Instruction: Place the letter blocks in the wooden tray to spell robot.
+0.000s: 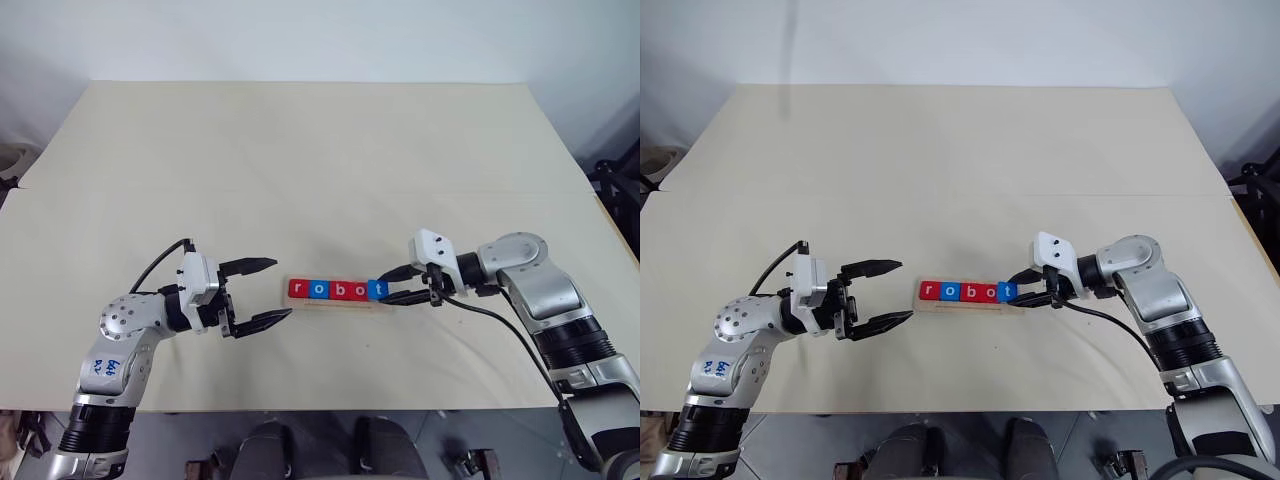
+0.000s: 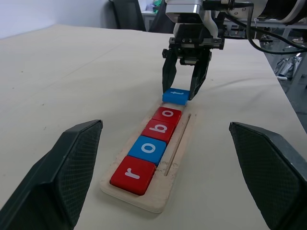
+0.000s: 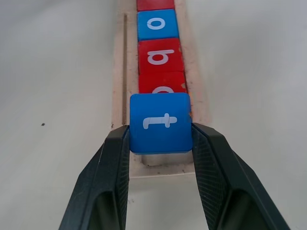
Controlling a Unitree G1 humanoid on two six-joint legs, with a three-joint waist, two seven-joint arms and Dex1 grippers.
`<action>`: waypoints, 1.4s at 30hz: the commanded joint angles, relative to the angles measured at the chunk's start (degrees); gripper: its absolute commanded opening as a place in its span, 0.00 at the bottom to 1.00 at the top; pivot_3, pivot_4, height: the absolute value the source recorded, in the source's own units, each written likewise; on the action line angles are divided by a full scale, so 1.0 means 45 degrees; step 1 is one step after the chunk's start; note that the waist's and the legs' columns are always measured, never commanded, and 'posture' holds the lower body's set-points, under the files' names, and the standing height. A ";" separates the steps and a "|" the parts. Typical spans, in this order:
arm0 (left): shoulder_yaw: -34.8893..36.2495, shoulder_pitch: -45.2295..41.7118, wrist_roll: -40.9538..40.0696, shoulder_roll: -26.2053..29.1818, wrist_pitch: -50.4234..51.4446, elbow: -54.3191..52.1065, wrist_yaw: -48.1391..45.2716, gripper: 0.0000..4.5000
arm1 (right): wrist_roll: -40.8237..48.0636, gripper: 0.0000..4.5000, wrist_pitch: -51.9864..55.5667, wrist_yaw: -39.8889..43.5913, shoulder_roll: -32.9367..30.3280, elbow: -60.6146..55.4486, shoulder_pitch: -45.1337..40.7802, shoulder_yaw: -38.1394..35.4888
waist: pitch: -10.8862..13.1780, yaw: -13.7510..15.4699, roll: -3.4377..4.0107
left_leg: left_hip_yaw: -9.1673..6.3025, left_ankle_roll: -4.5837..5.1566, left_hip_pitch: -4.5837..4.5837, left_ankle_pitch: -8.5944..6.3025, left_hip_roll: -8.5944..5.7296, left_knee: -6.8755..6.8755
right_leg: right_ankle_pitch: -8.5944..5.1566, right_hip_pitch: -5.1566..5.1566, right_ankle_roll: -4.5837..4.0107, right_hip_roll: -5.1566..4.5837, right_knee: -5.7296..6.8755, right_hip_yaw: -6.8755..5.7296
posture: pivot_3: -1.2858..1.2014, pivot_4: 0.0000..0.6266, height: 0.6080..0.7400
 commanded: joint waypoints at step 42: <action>0.0232 0.0324 -0.0177 0.0048 -0.0142 -0.0339 0.0235 1.00 | 0.0863 0.00 0.1148 -0.0592 -0.0629 -0.1404 0.1279 -0.0715 | 0.0000 0.0013 0.0000 | -0.0001 0.0000 0.0001 0.0000 0.0000 0.0000 | 0.0000 0.0002 0.0000 -0.0001 -0.0001 0.0001 | 0.52 0.24 1.00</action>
